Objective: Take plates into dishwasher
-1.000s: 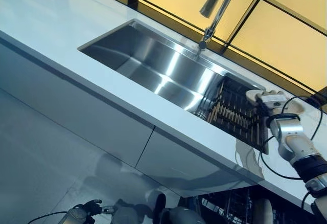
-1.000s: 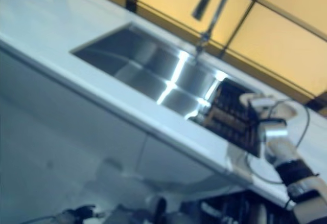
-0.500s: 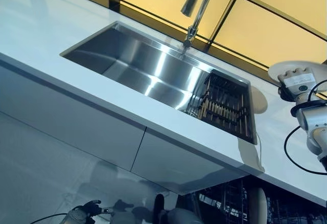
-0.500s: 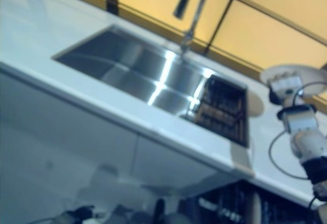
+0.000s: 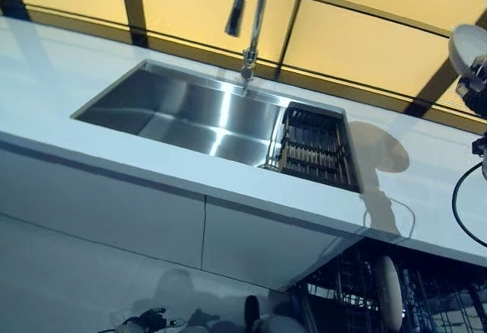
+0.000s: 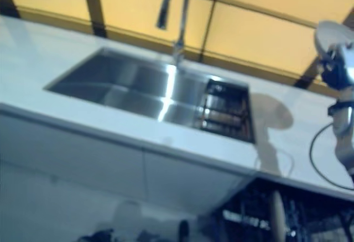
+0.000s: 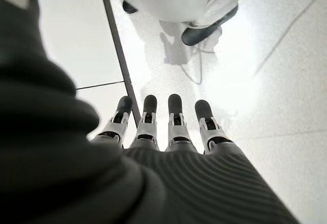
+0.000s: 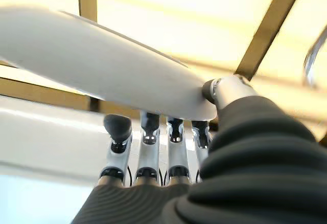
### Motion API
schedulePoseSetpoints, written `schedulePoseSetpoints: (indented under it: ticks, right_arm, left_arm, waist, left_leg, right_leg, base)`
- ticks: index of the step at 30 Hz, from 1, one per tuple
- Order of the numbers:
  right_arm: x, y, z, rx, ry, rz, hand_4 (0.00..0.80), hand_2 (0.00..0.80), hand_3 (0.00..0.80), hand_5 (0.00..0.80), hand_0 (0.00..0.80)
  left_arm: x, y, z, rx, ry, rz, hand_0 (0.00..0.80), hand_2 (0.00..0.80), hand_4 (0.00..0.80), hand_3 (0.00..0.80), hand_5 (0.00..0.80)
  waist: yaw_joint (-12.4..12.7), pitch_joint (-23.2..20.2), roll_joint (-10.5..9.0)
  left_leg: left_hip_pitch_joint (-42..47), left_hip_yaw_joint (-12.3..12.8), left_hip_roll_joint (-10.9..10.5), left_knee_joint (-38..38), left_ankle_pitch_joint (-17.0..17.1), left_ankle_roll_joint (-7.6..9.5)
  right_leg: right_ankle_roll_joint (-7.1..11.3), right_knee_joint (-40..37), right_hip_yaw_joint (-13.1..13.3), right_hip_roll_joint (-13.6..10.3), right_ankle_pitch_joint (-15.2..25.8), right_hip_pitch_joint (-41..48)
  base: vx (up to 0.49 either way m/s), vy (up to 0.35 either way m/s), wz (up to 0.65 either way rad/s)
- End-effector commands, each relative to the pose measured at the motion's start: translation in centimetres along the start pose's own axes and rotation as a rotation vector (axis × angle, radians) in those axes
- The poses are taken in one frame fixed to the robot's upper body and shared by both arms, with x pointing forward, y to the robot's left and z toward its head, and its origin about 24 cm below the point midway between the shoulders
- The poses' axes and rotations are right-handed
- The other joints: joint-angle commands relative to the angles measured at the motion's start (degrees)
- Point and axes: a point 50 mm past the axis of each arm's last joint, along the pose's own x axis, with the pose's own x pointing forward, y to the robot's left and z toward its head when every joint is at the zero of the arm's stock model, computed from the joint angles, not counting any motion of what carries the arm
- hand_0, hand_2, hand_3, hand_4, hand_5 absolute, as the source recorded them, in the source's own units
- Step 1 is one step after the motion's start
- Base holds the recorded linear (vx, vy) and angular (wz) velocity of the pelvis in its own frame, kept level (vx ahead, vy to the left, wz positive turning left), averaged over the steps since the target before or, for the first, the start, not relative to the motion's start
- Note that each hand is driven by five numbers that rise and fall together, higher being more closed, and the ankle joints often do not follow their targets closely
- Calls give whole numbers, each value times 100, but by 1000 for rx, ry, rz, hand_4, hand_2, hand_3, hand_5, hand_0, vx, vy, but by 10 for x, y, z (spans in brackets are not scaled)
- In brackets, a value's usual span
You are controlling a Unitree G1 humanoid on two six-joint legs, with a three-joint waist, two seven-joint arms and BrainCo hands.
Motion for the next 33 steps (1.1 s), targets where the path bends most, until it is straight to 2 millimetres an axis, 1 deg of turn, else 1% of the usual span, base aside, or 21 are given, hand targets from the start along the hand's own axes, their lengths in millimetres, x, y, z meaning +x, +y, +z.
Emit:
schedulePoseSetpoints:
  ticks: [1, 3, 4, 5, 7, 8, 10, 12, 13, 14, 15, 16, 17, 20, 23, 25, 26, 28, 29, 31, 33]
  right_arm:
    - [19, -53, 15, 246, -30, -331, 800, 800, 800, 800, 800]
    - [18, -57, 25, 360, -52, -397, 800, 800, 800, 800, 800]
    - [17, -60, 30, 417, -59, -431, 800, 800, 800, 800, 800]
    - [16, -62, 34, 483, -65, -456, 800, 800, 800, 800, 800]
    - [14, -63, 38, 602, -62, -465, 800, 800, 800, 800, 800]
    - [10, -61, 42, 756, -58, -458, 800, 800, 800, 800, 800]
    - [5, -57, 46, 953, -47, -437, 800, 800, 800, 800, 800]
    - [-2, -50, 53, 1199, -51, -402, 800, 800, 800, 800, 800]
    - [-6, -45, 57, 1287, -58, -383, 800, 800, 800, 800, 800]
    - [-10, -42, 62, 1419, -78, -369, 800, 800, 800, 800, 800]
    - [-11, -42, 63, 1469, -79, -368, 800, 800, 800, 800, 800]
    - [-15, -39, 67, 1558, -92, -354, 800, 800, 800, 800, 800]
    - [-22, -35, 76, 1752, -135, -300, 800, 800, 800, 800, 800]
    - [-31, -30, 92, 2031, -222, -199, 800, 800, 800, 800, 800]
    - [-34, -32, 103, 2218, -303, -130, 800, 800, 800, 800, 800]
    - [-37, -34, 111, 2328, -362, -75, 800, 800, 800, 800, 800]
    - [-38, -33, 113, 2354, -367, -58, 800, 800, 800, 800, 800]
    - [-39, -32, 116, 2407, -366, -32, 800, 800, 800, 800, 800]
    - [-39, -30, 117, 2418, -358, -24, 800, 800, 800, 800, 800]
    - [-40, -28, 118, 2439, -350, -2, 800, 800, 800, 800, 800]
    - [-41, -27, 118, 2438, -344, 13, 800, 800, 800, 800, 800]
  left_arm:
    - [-1, -10, -10, -18, 3, -21, 0, 0, 0, 0, 0]
    - [-1, -14, -14, -35, 12, -21, 0, 0, 0, 0, 0]
    - [-1, -16, -16, -47, 15, -20, 0, 0, 0, 0, 0]
    - [-1, -17, -17, -52, 17, -19, 0, 0, 0, 0, 0]
    - [-1, -18, -18, -51, 20, -21, 0, 0, 0, 0, 0]
    - [-1, -18, -19, -48, 25, -20, 0, 0, 0, 0, 0]
    - [0, -18, -19, -47, 23, -20, 0, 0, 0, 0, 0]
    - [0, -20, -19, -64, 17, -16, 0, 0, 0, 0, 0]
    - [0, -21, -18, -68, 12, -15, 0, 0, 0, 0, 0]
    - [1, -21, -17, -75, 7, -12, 0, 0, 0, 0, 0]
    - [1, -22, -16, -73, 5, -13, 0, 0, 0, 0, 0]
    - [1, -22, -16, -78, 3, -12, 0, 0, 0, 0, 0]
    - [1, -21, -16, -92, -2, -10, 0, 0, 0, 0, 0]
    - [1, -19, -16, -82, 3, -11, 0, 0, 0, 0, 0]
    - [1, -17, -17, -67, 7, -9, 0, 0, 0, 0, 0]
    - [1, -15, -17, -62, 6, -4, 0, 0, 0, 0, 0]
    - [1, -14, -17, -62, 6, 0, 0, 0, 0, 0, 0]
    - [1, -15, -15, -63, 1, 2, 0, 0, 0, 0, 0]
    - [2, -16, -14, -64, -4, 1, 0, 0, 0, 0, 0]
    - [3, -21, -8, -65, -20, -9, 0, 0, 0, 0, 0]
    - [4, -25, -4, -67, -34, -21, 0, 0, 0, 0, 0]
  waist:
    - [86, -171, 273]
    - [149, -142, 337]
    - [182, -129, 383]
    - [201, -135, 421]
    - [200, -153, 460]
    - [152, -203, 496]
    - [86, -272, 528]
    - [-9, -358, 559]
    - [-50, -405, 574]
    - [-89, -450, 593]
    - [-101, -466, 600]
    - [-137, -516, 613]
    - [-193, -583, 648]
    - [-243, -667, 658]
    - [-282, -729, 627]
    - [-284, -770, 587]
    - [-268, -783, 564]
    - [-238, -823, 523]
    - [-237, -842, 501]
    - [-253, -895, 441]
    - [-279, -926, 406]
  left_leg:
    - [670, -77, -334, -1741, 508, 221]
    - [779, 187, -295, -1860, 538, 178]
    - [834, 339, -259, -1915, 547, 167]
    - [872, 463, -225, -1952, 539, 172]
    - [893, 567, -193, -1955, 511, 179]
    - [914, 631, -161, -1955, 461, 203]
    - [913, 702, -119, -1955, 402, 216]
    - [906, 764, -76, -1955, 329, 228]
    - [894, 817, -50, -1955, 291, 233]
    - [882, 872, -32, -1955, 254, 251]
    - [873, 895, -25, -1955, 245, 256]
    - [880, 864, -19, -1955, 209, 251]
    - [856, 986, 11, -1955, 170, 275]
    - [825, 1224, 61, -1955, 120, 294]
    - [810, 1394, 120, -1955, 121, 267]
    - [788, 1526, 176, -1955, 167, 192]
    - [781, 1585, 200, -1955, 194, 153]
    - [776, 1747, 280, -1955, 279, 49]
    - [759, 1790, 316, -1954, 316, -6]
    - [706, 1826, 391, -1953, 421, -124]
    - [656, 1850, 439, -1947, 491, -208]
  right_leg:
    - [-276, 282, -428, 206, -638, -108]
    - [-192, 350, -861, 94, -528, -131]
    - [-148, 535, -1104, 4, -473, -193]
    - [-149, 713, -1256, -80, -486, -229]
    - [-165, 978, -1369, -179, -540, -271]
    - [-226, 1350, -1452, -340, -675, -267]
    - [-328, 1550, -1445, -439, -863, -167]
    - [-454, 1634, -1361, -492, -1085, 40]
    - [-495, 1667, -1347, -527, -1163, 137]
    - [-530, 1759, -1344, -594, -1233, 219]
    - [-545, 1780, -1339, -608, -1257, 243]
    - [-489, 1794, -1273, -647, -1299, 337]
    - [-499, 1815, -1276, -730, -1321, 470]
    - [-463, 1799, -1282, -829, -1294, 662]
    - [-442, 1590, -1259, -722, -1406, 818]
    - [-454, 1277, -1300, -581, -1584, 921]
    - [-466, 1167, -1348, -525, -1669, 950]
    - [-543, 820, -1453, -405, -1900, 1088]
    - [-577, 665, -1450, -333, -2017, 1130]
    - [-708, 346, -1369, -176, -2260, 1214]
    - [-819, 202, -1325, -102, -2344, 1236]
  base:
    - [-63, 106, -36]
    - [-76, 113, -64]
    - [-77, 95, -84]
    - [-70, 78, -75]
    - [-43, 42, -75]
    - [-33, 18, -79]
    - [-24, -15, -65]
    - [-9, -63, -46]
    - [-11, -92, -40]
    - [-14, -85, -24]
    - [17, -73, -11]
    - [10, -116, -22]
    - [5, -153, -73]
    - [-41, -210, -88]
    - [-61, -284, -23]
    - [-94, -362, -44]
    - [-101, -388, -44]
    - [-104, -416, -33]
    - [-109, -439, -37]
    - [-97, -418, -44]
    - [-93, -351, -38]
